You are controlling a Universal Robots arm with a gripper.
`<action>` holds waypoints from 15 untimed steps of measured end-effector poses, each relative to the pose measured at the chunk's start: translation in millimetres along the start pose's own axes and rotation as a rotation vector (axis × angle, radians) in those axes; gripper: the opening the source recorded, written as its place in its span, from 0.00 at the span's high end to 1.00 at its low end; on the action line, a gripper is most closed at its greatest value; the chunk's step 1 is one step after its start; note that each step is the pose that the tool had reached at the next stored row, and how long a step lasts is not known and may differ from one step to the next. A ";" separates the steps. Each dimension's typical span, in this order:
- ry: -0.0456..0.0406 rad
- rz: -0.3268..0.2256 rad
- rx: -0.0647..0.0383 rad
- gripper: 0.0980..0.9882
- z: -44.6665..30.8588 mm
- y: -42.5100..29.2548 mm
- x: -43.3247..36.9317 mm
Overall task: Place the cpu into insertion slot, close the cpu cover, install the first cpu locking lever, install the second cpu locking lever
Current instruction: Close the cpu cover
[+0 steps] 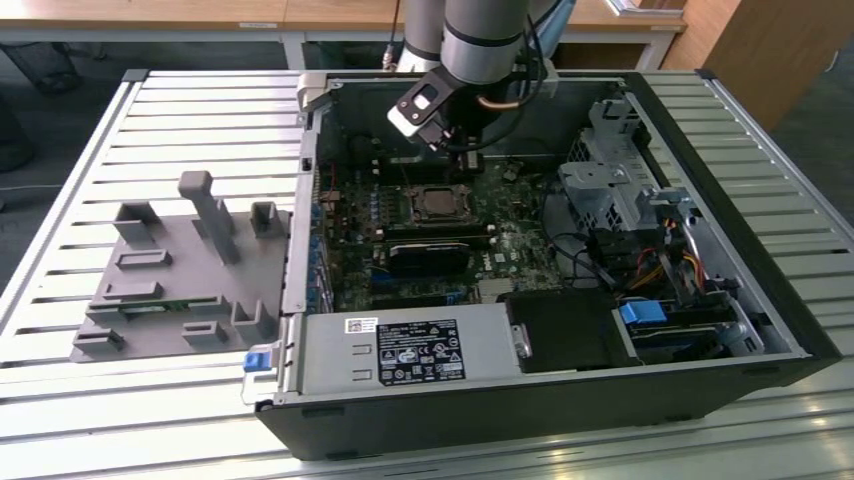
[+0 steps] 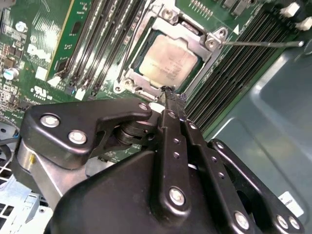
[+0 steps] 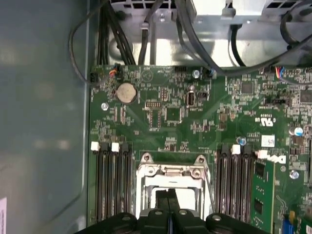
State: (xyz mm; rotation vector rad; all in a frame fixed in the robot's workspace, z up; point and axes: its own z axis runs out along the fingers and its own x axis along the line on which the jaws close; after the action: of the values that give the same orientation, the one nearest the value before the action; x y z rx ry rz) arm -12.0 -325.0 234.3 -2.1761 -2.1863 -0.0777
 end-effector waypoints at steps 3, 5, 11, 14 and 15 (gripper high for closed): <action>-0.0001 0.000 0.000 0.98 0.0 -4.6 0.0; 0.0000 0.000 0.000 0.98 0.0 -7.0 0.0; -0.0001 0.000 0.000 0.98 0.0 -12.9 0.0; 0.0000 0.000 0.000 0.98 0.0 -15.7 0.1; 0.0000 0.000 0.000 0.98 0.0 -16.6 0.1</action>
State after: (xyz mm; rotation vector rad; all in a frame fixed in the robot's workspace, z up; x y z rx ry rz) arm -28.6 -325.0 234.3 -2.1761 -2.1863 -0.0776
